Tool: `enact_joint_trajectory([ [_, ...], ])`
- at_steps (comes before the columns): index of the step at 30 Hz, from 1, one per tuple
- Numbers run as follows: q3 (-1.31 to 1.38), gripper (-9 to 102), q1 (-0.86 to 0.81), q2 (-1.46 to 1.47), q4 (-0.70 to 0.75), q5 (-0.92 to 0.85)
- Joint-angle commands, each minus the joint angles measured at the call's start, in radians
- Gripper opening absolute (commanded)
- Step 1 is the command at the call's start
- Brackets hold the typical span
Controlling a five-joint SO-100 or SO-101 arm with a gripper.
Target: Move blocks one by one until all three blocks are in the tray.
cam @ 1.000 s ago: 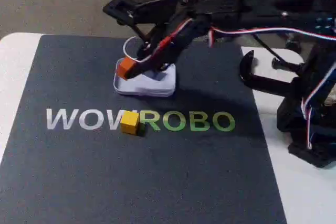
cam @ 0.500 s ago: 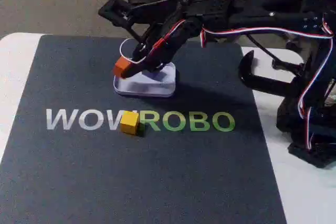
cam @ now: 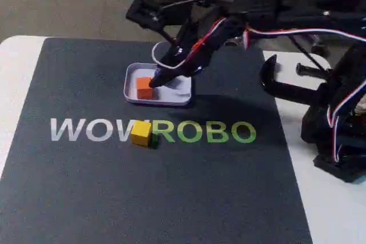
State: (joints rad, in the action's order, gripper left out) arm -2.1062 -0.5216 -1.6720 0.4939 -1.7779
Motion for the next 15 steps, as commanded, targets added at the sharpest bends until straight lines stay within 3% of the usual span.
enact_joint_trajectory([
  [1,-0.052,19,0.052,-0.118,-0.003,-0.077],
  [9,-0.006,20,0.206,-0.094,0.005,-0.187],
  [15,0.014,20,0.229,-0.04,0.009,-0.23],
])
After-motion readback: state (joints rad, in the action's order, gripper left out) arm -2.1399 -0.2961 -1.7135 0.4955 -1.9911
